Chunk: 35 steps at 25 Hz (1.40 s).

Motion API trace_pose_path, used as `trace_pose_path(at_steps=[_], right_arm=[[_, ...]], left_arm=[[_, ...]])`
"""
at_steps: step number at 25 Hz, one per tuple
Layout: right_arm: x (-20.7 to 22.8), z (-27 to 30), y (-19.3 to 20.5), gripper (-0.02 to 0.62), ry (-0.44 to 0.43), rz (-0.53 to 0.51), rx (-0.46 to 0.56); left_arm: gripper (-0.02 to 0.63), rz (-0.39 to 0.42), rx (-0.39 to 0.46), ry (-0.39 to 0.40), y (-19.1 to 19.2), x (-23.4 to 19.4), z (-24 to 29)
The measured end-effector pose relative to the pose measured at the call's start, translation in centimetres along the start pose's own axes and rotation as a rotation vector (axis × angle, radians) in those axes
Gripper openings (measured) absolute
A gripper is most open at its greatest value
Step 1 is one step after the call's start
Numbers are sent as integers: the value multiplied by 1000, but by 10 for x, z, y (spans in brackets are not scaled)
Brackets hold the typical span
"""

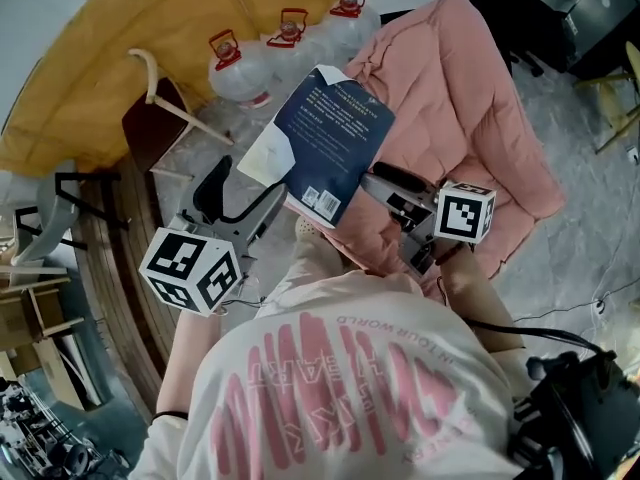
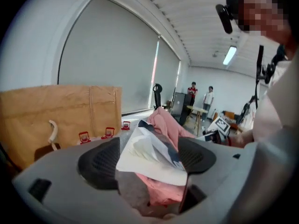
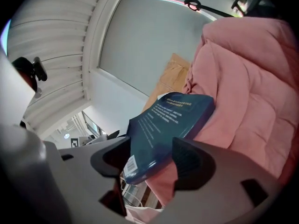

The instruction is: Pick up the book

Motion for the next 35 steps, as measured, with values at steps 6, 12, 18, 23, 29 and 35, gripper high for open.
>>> trace_pose_path(at_steps=[6, 12, 18, 23, 29, 35], right_arm=[[14, 11, 9, 318, -43, 268, 78], [34, 20, 18, 318, -87, 419, 130], [40, 32, 27, 316, -125, 459, 133], [38, 38, 25, 315, -146, 463, 136], [44, 43, 23, 314, -173, 472, 148], [43, 51, 17, 314, -203, 496, 177]], left_arm=[[405, 62, -101, 76, -14, -4, 25], [405, -42, -233, 175, -18, -24, 59], [405, -192, -401, 281, -12, -41, 98], [405, -257, -562, 368, -1, -42, 112], [404, -277, -624, 379, 10, -46, 129], [403, -335, -712, 379, 24, -52, 142]])
Point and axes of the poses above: the fingertips, and each gripper's own axes: z forward along the fingers, x to its right, y out of its underside, the point moved 6 cm from there along -z, backward along the fingers, and after that the axes turned 12 degrees about x, right-handed, at the moved point
